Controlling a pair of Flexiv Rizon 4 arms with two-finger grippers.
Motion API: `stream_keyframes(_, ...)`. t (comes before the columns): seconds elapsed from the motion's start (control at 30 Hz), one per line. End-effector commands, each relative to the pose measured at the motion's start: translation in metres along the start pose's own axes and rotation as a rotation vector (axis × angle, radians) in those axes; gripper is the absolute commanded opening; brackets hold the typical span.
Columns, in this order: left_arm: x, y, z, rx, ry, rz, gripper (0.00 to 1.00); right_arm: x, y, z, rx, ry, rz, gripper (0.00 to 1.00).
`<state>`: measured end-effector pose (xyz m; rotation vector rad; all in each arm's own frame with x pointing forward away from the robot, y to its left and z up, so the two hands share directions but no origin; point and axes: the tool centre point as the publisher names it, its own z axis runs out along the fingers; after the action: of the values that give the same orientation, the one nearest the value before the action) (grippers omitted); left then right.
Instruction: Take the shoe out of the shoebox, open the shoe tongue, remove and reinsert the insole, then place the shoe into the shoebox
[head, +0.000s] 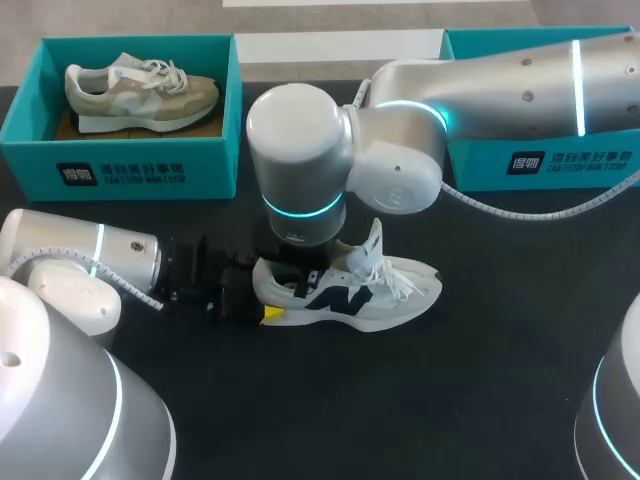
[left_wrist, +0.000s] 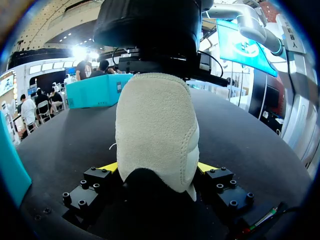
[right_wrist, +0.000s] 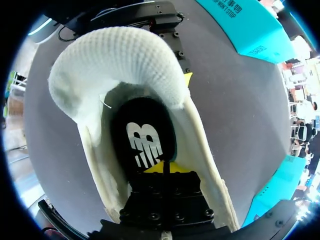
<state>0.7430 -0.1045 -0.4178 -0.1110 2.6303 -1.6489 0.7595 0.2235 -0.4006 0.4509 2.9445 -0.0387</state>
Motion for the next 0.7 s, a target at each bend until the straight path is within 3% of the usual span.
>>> stream_keyframes(0.03, 0.003, 0.004, 0.005, -0.002, 0.002, 0.000, 0.00, -0.003, -0.007, -0.010, -0.004, -0.035, 0.002, 0.00)
stream_keyframes(0.4, 0.003, 0.004, 0.005, -0.002, 0.002, 0.000, 0.00, -0.006, 0.000, -0.028, -0.014, -0.054, -0.057, 0.00)
stream_keyframes(0.7, 0.003, 0.004, 0.005, -0.002, 0.002, 0.000, 0.00, -0.019, -0.018, -0.045, -0.013, -0.130, 0.040, 0.00)
